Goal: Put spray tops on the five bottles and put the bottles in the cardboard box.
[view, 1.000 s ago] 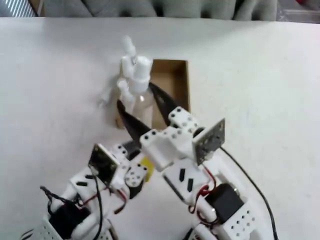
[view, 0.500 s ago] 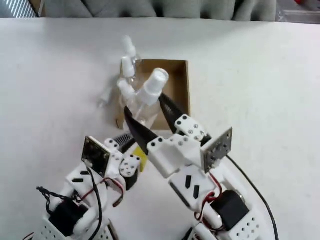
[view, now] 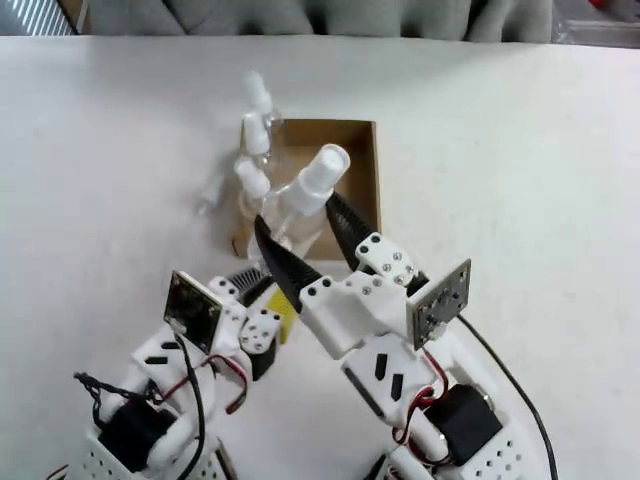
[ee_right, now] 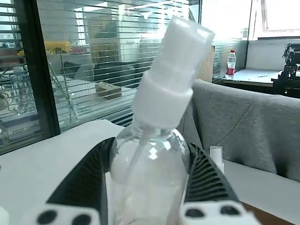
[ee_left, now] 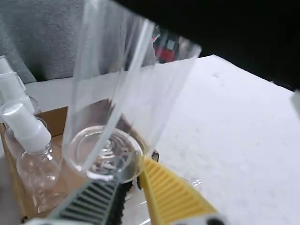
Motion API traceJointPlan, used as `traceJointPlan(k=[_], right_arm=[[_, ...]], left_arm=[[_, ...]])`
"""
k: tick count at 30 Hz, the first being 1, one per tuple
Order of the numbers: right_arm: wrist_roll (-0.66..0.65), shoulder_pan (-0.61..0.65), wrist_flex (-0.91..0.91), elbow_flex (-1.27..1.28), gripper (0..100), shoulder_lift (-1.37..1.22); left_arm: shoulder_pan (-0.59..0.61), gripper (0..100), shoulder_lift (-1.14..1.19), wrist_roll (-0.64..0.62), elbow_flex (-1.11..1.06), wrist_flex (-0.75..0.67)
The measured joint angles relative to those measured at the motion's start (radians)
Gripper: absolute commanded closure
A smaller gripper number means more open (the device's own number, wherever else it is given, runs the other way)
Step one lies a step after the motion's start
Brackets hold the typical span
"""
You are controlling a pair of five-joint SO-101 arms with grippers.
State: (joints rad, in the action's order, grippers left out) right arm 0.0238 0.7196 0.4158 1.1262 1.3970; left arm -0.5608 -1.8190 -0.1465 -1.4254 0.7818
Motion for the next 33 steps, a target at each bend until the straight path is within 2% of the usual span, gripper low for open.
traceJointPlan(k=[6, 11, 16, 18, 23, 33], right_arm=[[0.002, -0.072, 0.005, 0.006, 98.3, 0.000], [-0.002, -0.160, -0.021, 0.020, 98.3, -0.025], [-0.044, -0.218, -0.054, 0.026, 98.3, -0.020], [-0.051, -0.244, -0.057, 0.026, 98.3, -0.020], [-0.060, -0.287, -0.071, 0.026, 98.3, -0.028], [-0.060, -0.373, -0.408, 0.026, 98.3, -0.407]], left_arm=[[0.000, 98, 0.000, 0.000, 0.000, 0.011], [0.017, 98, -0.014, 0.005, 0.003, 0.133], [0.055, 98, -0.008, 0.012, 0.003, 0.158], [0.117, 98, -0.005, 0.058, 0.003, 0.158], [0.362, 98, -0.005, 0.166, 0.003, 0.158], [0.680, 98, -0.005, 0.184, -0.063, 0.166]])
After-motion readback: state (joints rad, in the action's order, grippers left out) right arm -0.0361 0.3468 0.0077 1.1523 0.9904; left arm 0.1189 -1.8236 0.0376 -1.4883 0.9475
